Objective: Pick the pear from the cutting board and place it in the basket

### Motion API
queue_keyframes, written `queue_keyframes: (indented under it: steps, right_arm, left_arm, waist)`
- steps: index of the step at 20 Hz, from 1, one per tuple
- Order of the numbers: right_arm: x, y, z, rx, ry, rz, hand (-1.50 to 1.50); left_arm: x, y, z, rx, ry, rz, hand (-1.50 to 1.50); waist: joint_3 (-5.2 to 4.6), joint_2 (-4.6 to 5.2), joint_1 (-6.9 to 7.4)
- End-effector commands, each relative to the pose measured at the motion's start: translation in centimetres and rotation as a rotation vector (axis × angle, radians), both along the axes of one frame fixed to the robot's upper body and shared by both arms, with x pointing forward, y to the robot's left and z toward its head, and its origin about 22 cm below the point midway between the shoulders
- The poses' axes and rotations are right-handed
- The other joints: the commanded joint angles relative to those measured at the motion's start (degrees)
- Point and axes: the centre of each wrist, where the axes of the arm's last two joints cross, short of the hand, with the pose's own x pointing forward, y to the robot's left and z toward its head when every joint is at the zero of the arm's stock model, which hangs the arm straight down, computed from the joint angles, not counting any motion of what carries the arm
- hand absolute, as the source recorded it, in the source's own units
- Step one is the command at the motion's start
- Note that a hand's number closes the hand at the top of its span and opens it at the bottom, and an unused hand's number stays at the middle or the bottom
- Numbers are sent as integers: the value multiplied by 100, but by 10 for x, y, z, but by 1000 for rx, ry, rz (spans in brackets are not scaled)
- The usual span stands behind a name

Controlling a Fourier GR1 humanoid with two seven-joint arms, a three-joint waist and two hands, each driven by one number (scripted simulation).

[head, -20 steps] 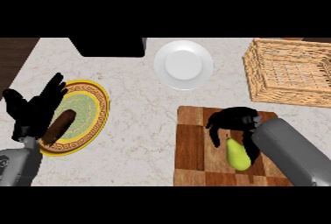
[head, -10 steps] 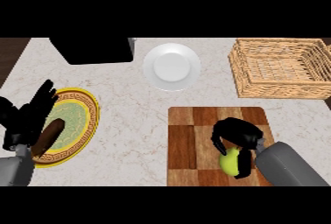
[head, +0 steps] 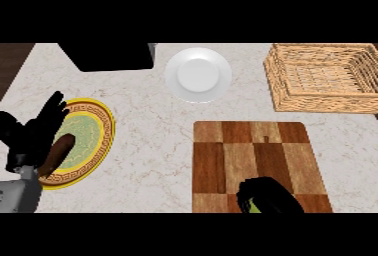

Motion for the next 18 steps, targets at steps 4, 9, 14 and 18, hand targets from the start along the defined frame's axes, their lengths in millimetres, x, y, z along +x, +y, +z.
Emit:
queue_keyframes:
  steps: [4,9,14,18]
  right_arm:
    - [-62,24,43,473,-72,-87,150]
    - [-89,3,121,495,-256,-184,150]
    - [-100,-12,170,453,-335,-303,150]
    - [-85,-19,187,437,-388,-355,150]
  left_arm:
    - [3,-7,5,3,-14,-12,0]
    - [7,-10,16,-3,-13,-33,0]
    - [11,-23,20,-19,-24,-66,0]
    - [15,-24,12,-10,-15,-56,0]
  waist:
    - [58,69,78]
    - [49,84,179]
    - [49,109,278]
    - [44,134,306]
